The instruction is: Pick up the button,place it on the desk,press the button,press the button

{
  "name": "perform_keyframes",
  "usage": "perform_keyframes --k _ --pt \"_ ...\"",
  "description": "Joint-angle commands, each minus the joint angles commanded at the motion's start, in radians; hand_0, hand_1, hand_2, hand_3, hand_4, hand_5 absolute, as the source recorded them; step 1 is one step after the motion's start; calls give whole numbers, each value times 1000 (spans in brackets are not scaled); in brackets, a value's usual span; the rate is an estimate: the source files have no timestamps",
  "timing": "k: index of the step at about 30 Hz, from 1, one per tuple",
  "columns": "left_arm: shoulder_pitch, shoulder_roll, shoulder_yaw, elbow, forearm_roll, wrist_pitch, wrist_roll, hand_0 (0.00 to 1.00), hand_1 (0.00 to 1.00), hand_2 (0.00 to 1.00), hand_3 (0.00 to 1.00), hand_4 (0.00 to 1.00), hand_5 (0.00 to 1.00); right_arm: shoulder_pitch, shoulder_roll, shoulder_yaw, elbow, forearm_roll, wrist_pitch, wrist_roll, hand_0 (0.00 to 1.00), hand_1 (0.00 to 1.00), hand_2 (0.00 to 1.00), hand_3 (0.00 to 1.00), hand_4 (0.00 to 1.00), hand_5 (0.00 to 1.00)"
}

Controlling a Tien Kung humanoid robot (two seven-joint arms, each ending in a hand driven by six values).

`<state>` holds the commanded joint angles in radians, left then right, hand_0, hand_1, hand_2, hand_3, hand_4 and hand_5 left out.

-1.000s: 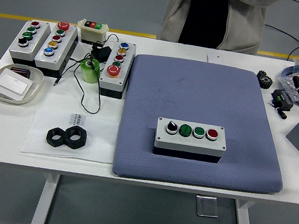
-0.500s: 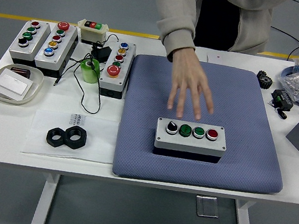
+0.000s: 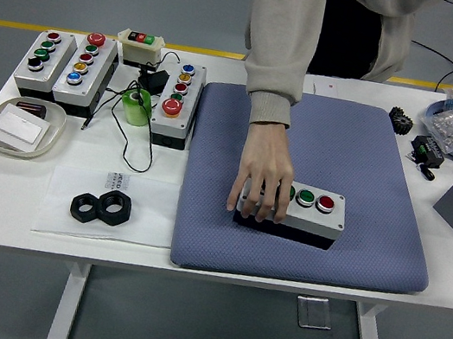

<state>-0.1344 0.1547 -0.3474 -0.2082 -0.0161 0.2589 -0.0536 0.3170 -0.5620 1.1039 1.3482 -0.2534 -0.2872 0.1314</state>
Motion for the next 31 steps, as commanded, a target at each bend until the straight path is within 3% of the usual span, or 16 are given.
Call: perform_keyframes --k 4,5,10,11,14,31 --pt "-1 0 2 0 -4 0 -1 740 827 852 823 622 998 0 0 2 -2 -3 10 -5 951 863 898 875 579 694" --pt "-2 0 1 0 -3 0 -1 743 827 851 824 622 998 0 0 2 -2 -4 11 -9 960 863 894 851 578 998" --pt "-4 0 3 0 -5 -1 -1 743 827 851 824 622 998 2 -1 5 -1 -14 -1 -49 960 863 894 851 578 998" --pt "-4 0 4 0 -6 -1 -1 744 827 851 824 623 998 1 -1 5 -1 -16 -2 -57 965 862 893 845 524 998" --pt "-5 0 4 0 -8 -1 -1 744 827 851 824 623 998 1 -1 5 -1 -18 -3 -67 965 862 893 845 524 998" --pt "-6 0 4 0 -7 -2 -1 743 827 851 823 621 998 4 -1 5 1 -29 -1 -84 972 864 895 838 478 998"
